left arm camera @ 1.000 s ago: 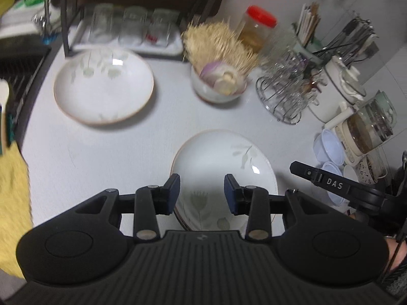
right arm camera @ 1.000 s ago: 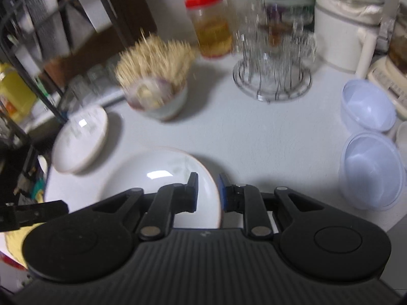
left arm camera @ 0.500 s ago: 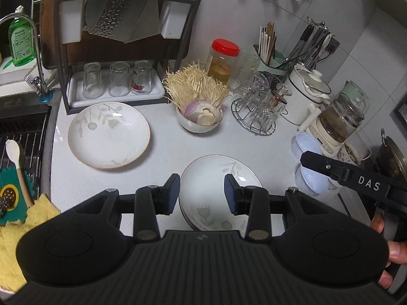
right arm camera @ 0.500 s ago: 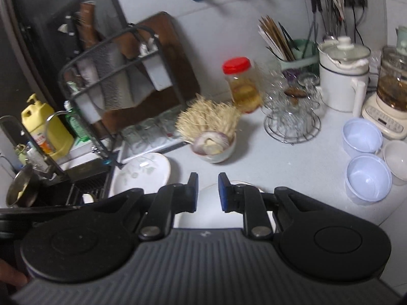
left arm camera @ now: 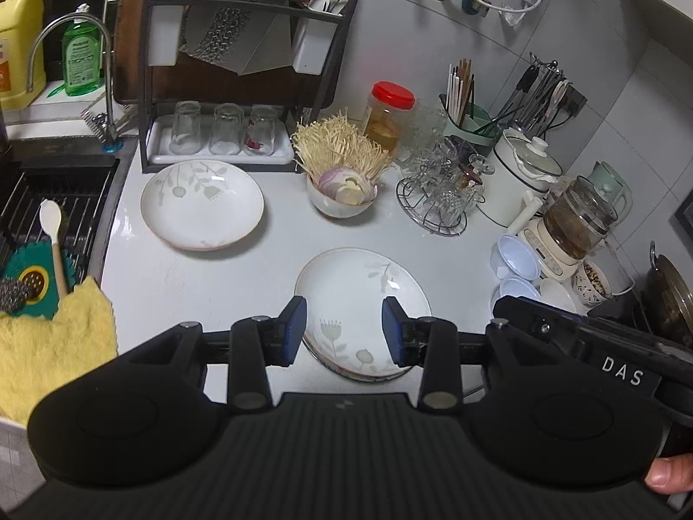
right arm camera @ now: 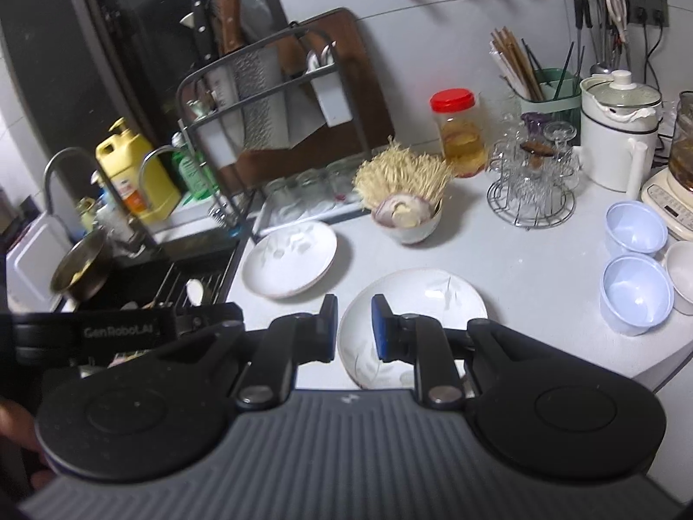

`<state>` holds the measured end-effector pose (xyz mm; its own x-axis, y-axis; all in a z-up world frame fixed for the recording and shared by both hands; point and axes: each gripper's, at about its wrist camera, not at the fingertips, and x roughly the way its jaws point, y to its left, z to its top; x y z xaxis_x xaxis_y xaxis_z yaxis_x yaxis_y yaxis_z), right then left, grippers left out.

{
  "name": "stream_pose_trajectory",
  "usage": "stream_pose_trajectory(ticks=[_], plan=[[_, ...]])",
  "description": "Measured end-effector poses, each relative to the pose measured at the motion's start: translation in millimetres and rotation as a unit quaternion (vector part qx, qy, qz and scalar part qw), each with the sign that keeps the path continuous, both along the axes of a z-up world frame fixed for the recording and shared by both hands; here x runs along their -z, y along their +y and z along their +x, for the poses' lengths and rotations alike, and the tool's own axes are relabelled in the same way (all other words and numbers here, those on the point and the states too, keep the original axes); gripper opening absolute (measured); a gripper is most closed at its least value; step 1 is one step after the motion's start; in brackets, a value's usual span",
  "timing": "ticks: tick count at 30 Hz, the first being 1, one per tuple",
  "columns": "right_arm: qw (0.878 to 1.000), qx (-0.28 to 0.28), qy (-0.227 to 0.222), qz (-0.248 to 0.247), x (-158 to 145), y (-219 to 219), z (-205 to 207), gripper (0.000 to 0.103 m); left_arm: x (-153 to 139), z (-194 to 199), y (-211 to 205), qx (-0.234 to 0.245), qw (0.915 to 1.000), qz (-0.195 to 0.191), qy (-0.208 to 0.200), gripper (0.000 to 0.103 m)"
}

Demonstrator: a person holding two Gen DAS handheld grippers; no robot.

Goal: Organize plates and bowls
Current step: 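Raise both grippers away from the stacked plates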

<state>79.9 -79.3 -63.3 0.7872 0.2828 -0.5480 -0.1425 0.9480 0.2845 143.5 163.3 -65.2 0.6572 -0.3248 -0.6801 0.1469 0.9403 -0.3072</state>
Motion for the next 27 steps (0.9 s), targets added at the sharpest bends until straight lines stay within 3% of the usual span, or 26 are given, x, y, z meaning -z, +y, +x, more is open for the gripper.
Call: stream_pose_trajectory(ticks=[10, 15, 20, 27], plan=[[0.999, -0.043, -0.005, 0.002, 7.2, -19.7, -32.1, 0.021, 5.3, -51.6, -30.7, -0.039, 0.9989, 0.02, 0.014, 0.045], [0.998, -0.058, -0.006, 0.002, 8.7, -31.3, -43.3, 0.021, 5.2, -69.2, -37.6, -0.058, 0.9981, 0.011, 0.015, 0.045], [0.998, -0.064, -0.019, 0.001, 7.8, -38.9, -50.8, 0.021, 2.2, -75.4, -28.7, -0.088, 0.996, -0.01, 0.013, 0.045], [0.997, -0.071, -0.019, 0.009, 13.6, -49.1, -52.8, 0.021, 7.8, -76.0, -28.4, -0.105, 0.9942, -0.011, 0.017, 0.049]])
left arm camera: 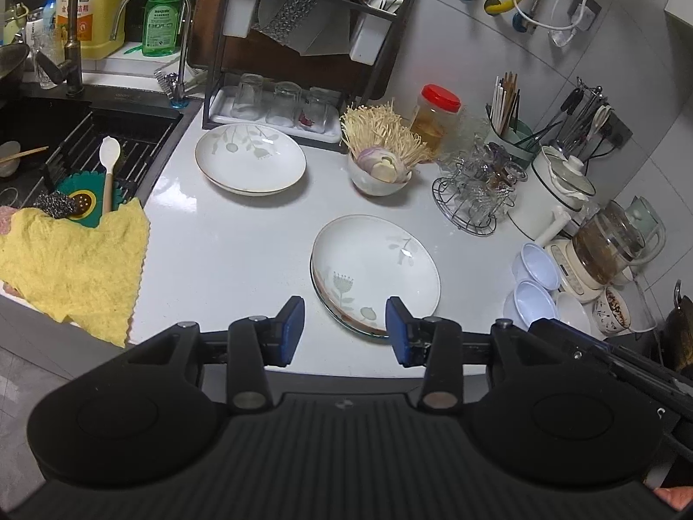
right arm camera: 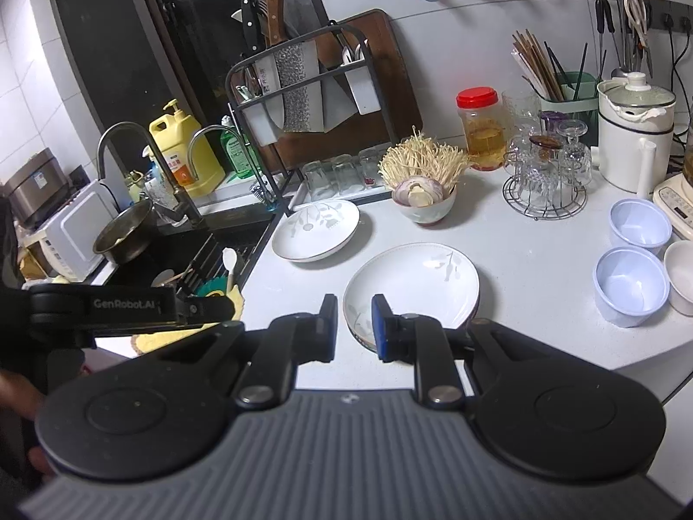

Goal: Organize plates and bowls
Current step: 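Raise both grippers away from the stacked plates, then move both grippers to the white leaf plate by the glass rack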

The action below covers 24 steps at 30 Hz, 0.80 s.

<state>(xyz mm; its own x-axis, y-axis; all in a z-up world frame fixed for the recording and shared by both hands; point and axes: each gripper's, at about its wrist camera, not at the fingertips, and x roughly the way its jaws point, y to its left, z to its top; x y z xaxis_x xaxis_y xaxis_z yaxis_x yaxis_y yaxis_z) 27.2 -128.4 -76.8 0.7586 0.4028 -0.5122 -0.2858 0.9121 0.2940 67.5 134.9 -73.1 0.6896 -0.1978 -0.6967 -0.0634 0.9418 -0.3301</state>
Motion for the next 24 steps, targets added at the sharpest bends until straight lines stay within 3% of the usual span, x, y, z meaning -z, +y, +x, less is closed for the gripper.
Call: stream_pose_trajectory(ticks=[6, 7, 8, 10, 15, 24], plan=[[1.0, -0.006, 0.003, -0.001, 6.9, -5.9, 1.8, 0.023, 17.0, 7.0, -4.9, -0.006, 0.9998, 0.007, 0.02, 0.05], [1.0, -0.002, 0.003, -0.001, 7.9, -6.4, 3.4, 0.033, 19.4, 8.0, -4.5, -0.006, 0.9997, 0.004, 0.022, 0.05], [1.0, 0.001, 0.003, 0.001, 8.6, -7.1, 4.6, 0.05, 20.7, 9.7, -4.2, -0.006, 0.9997, 0.003, 0.025, 0.051], [1.0, 0.004, -0.001, 0.01, 9.5, -8.7, 6.2, 0.067, 23.5, 14.0, -2.8, -0.009, 0.9995, 0.003, 0.031, 0.052], [1.0, -0.001, 0.006, 0.013, 13.9, -5.3, 16.2, 0.068, 25.8, 25.1, 1.5, -0.009, 0.9994, 0.008, 0.034, 0.059], [1.0, 0.011, 0.014, 0.011, 19.9, 7.5, 45.7, 0.068, 42.8, 66.7, 16.9, 0.002, 0.9992, -0.006, 0.039, 0.06]])
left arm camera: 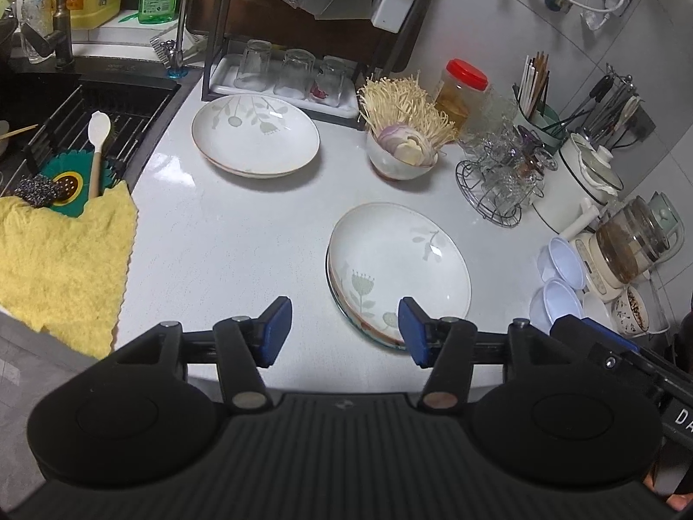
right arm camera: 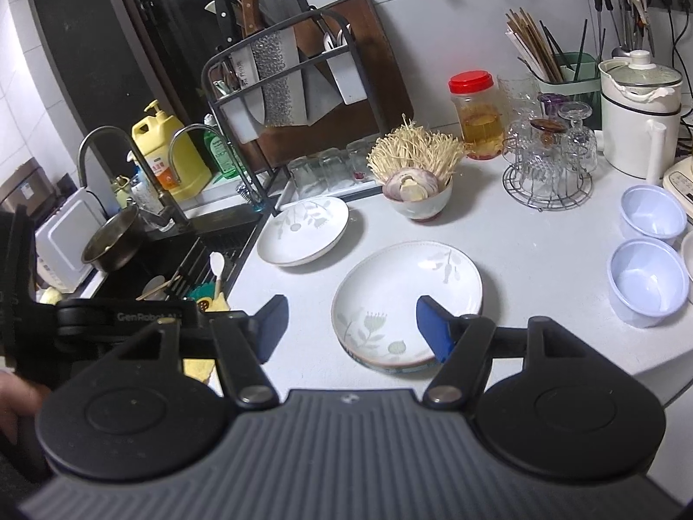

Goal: Organize plates and bowls
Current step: 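Move both grippers to the white leaf plate by the glass rack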

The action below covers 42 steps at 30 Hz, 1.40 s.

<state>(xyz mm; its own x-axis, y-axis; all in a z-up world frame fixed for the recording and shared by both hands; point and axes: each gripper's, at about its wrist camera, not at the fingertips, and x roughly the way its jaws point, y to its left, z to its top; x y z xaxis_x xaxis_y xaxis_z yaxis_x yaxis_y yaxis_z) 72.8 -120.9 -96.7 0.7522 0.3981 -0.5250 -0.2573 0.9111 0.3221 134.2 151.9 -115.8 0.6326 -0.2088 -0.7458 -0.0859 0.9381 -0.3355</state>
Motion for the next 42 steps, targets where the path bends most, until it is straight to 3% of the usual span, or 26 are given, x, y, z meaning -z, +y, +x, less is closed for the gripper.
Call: stream_pose_trajectory(ticks=[10, 30, 42], plan=[[1.0, 0.004, 0.027, 0.012, 13.1, 38.3, 66.9, 0.068, 16.0, 62.4, 59.7, -0.023, 0.9997, -0.009, 0.01, 0.06], [0.993, 0.002, 0.111, -0.025, 69.0, 139.9, 238.3, 0.066, 98.2, 227.7, 171.7, -0.043, 0.9982, -0.018, 0.037, 0.06], [0.987, 0.031, 0.15, -0.054, 106.9, 168.9, 306.2, 0.065, 137.9, 291.0, 195.3, -0.015, 0.9982, -0.009, 0.057, 0.06]])
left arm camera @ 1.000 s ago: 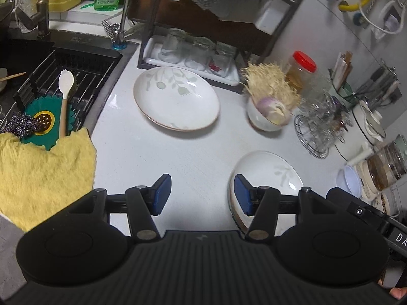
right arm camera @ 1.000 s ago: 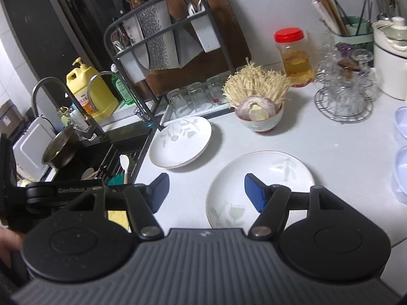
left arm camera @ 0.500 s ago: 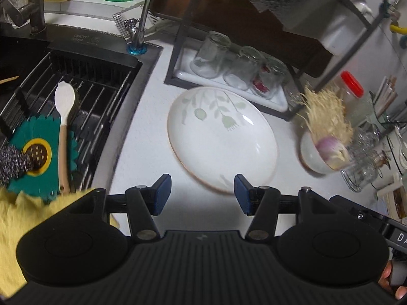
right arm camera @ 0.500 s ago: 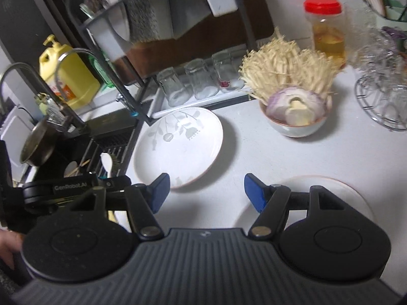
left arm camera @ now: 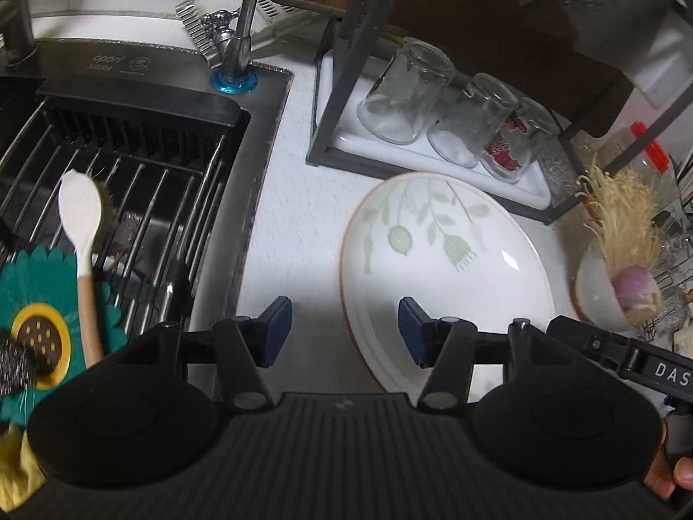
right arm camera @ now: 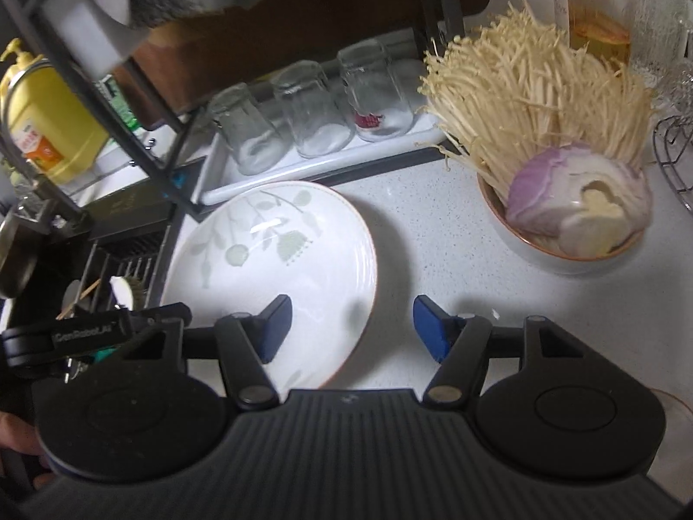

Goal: Organize plates and bowls
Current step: 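Move both grippers to the white leaf plate by the glass rack, then close both grippers on the rim of that white leaf plate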

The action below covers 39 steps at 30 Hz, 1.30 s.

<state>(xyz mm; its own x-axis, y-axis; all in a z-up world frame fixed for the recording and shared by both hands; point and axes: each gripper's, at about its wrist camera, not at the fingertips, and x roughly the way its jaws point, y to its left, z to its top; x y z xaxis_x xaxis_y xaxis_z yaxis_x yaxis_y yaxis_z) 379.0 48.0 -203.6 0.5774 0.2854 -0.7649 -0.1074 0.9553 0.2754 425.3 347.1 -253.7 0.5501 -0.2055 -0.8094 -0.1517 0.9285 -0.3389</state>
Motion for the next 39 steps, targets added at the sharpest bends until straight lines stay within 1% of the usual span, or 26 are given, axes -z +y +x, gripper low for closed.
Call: stream_pose_trajectory(ticks=[5, 7, 10, 13, 16, 18, 19, 21, 22, 23, 24, 25, 26, 30, 34, 39], plan=[[1.0, 0.008, 0.011, -0.015, 10.2, 3.8, 16.8, 0.064, 8.1, 17.4, 2.8, 0.013, 0.9999, 0.002, 0.003, 0.059], [1.0, 0.01, 0.014, -0.019, 14.2, 5.0, 23.5, 0.064, 10.2, 24.4, 2.2, 0.026, 0.9997, 0.0, 0.002, 0.059], [0.999, 0.016, 0.017, -0.024, 20.6, 5.3, 31.4, 0.064, 7.3, 35.4, 3.4, 0.042, 0.9991, 0.007, -0.002, 0.059], [0.999, 0.019, 0.019, -0.027, 23.9, 3.4, 35.5, 0.063, 6.3, 43.6, 5.1, 0.052, 0.9987, 0.001, -0.003, 0.058], [0.999, 0.016, 0.024, -0.025, 29.3, 4.0, 41.1, 0.058, 9.2, 49.0, 2.8, 0.064, 0.998, 0.005, 0.002, 0.052], [0.999, 0.017, 0.03, -0.022, 32.2, 4.3, 43.4, 0.054, 9.7, 50.4, 1.2, 0.069, 0.9976, 0.005, -0.004, 0.049], [0.999, 0.018, 0.033, -0.02, 33.5, 4.4, 45.0, 0.05, 10.1, 51.7, 0.1, 0.073, 0.9973, 0.005, -0.004, 0.048], [0.999, 0.013, 0.033, -0.02, 33.4, 5.6, 46.9, 0.044, 11.5, 54.3, -0.5, 0.078, 0.9969, -0.003, -0.003, 0.041], [0.999, 0.011, 0.035, -0.019, 33.4, 6.1, 48.1, 0.04, 12.2, 55.8, -0.7, 0.08, 0.9968, -0.01, 0.0, 0.039], [0.999, 0.009, 0.037, -0.016, 33.1, 6.2, 49.0, 0.036, 13.0, 57.4, -1.3, 0.082, 0.9964, -0.02, 0.003, 0.036], [0.999, 0.007, 0.039, -0.013, 32.7, 6.8, 50.2, 0.034, 13.2, 58.2, -1.9, 0.083, 0.9962, -0.025, 0.005, 0.035], [0.999, 0.004, 0.04, -0.013, 32.1, 7.9, 51.4, 0.029, 12.8, 58.5, -3.4, 0.083, 0.9963, -0.021, 0.005, 0.035], [0.999, 0.0, 0.039, -0.013, 30.9, 9.2, 52.2, 0.027, 12.9, 58.9, -6.0, 0.084, 0.9963, -0.017, 0.003, 0.035], [0.999, 0.0, 0.042, -0.016, 29.7, 10.3, 54.8, 0.026, 12.1, 60.7, -8.4, 0.078, 0.9969, -0.01, 0.009, 0.035], [0.999, -0.002, 0.043, -0.008, 27.9, 6.4, 52.9, 0.025, 11.8, 61.3, -6.2, 0.074, 0.9968, -0.022, 0.023, 0.035], [0.999, -0.011, 0.031, 0.009, 16.0, -1.6, 46.4, 0.024, 3.1, 53.2, -11.8, 0.085, 0.9959, -0.014, 0.025, 0.035]])
